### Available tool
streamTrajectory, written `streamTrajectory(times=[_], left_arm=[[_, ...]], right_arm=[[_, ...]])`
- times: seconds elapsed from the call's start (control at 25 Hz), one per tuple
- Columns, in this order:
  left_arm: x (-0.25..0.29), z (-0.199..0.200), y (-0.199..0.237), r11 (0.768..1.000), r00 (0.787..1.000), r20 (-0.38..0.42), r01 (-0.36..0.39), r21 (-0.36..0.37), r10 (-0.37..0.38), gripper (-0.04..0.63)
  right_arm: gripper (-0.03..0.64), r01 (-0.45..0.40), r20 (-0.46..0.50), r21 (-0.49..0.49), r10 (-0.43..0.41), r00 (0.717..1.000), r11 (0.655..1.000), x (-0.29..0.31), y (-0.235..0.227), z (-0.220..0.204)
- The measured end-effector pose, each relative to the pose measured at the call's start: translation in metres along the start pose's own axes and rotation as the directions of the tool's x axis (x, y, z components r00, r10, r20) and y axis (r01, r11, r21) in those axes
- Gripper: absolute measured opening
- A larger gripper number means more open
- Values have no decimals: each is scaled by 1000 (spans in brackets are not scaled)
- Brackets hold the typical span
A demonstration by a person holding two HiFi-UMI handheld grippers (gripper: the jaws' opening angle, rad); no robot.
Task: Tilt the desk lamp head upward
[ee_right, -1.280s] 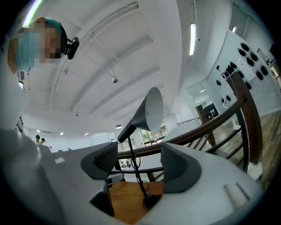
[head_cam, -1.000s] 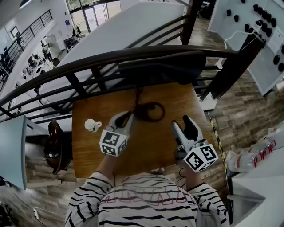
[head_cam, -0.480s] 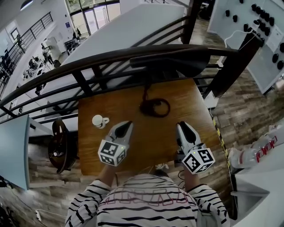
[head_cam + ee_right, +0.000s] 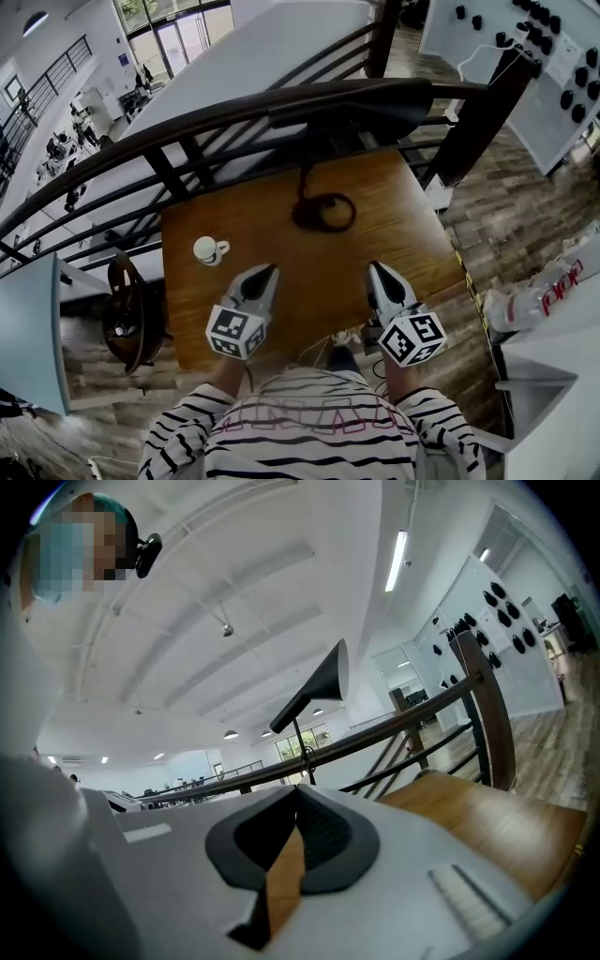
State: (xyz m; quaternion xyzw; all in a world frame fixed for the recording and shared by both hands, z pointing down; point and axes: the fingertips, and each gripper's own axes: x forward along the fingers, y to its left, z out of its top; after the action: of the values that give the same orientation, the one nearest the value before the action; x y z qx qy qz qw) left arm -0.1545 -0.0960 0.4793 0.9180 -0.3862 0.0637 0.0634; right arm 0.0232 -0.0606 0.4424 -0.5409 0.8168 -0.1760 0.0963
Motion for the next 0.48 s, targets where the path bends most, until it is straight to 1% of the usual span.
streamTrajectory(times=[0.2,0.32,0.48], left_arm=[[-15,-14,-10,1000,1000,10,11,-3,-11,3],[-22,-19,-16,1000,1000,9,20,-7,-20,2],[-33,-20,-23,1000,1000,3,31,5,-31,3]], right_arm=[[2,26,-21,5,-25,999,1000,-16,5,-24],[1,37,-33,3,-37,999,999,-23,9,-33],[0,47,-50,5,-47,998,999,-29,15,-42]])
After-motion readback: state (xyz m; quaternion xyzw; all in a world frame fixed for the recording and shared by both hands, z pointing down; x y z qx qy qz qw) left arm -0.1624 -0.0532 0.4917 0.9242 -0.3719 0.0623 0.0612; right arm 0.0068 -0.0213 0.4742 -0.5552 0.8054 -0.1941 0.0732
